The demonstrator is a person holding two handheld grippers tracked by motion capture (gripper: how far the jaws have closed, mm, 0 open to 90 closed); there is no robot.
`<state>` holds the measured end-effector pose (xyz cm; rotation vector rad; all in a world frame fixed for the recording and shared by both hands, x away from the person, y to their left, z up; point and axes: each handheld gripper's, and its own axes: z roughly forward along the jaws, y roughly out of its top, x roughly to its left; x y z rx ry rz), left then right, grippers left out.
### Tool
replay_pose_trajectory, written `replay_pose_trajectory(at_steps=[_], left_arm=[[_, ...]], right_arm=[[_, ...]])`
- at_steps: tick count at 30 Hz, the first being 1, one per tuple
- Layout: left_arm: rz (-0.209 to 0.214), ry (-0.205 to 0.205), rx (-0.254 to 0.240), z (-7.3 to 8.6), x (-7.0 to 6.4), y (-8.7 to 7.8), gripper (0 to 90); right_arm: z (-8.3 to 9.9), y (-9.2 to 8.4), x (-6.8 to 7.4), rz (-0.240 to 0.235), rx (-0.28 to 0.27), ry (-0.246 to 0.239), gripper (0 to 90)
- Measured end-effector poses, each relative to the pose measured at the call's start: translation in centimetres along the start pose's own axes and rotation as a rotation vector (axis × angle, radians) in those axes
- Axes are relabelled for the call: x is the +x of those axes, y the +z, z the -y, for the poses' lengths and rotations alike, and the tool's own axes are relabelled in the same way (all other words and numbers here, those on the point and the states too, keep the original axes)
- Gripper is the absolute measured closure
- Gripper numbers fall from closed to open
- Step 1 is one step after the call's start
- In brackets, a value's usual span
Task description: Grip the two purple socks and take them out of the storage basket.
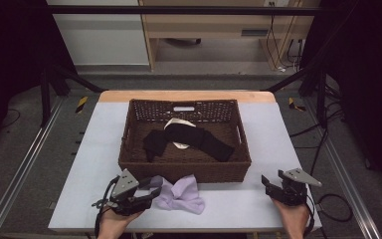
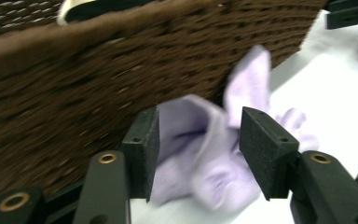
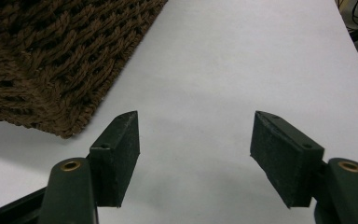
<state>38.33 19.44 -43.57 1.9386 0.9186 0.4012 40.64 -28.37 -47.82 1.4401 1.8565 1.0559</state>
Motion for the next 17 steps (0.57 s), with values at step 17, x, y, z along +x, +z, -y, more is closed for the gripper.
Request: replay_pose_trajectory(at_steps=[17], left_arm=[[-0.201, -0.085, -0.064, 2.8, 5.4, -4.0, 36.4]], right_arm=[[0.1, 0.2, -0.1, 0.018, 0.003, -0.008, 25.9]])
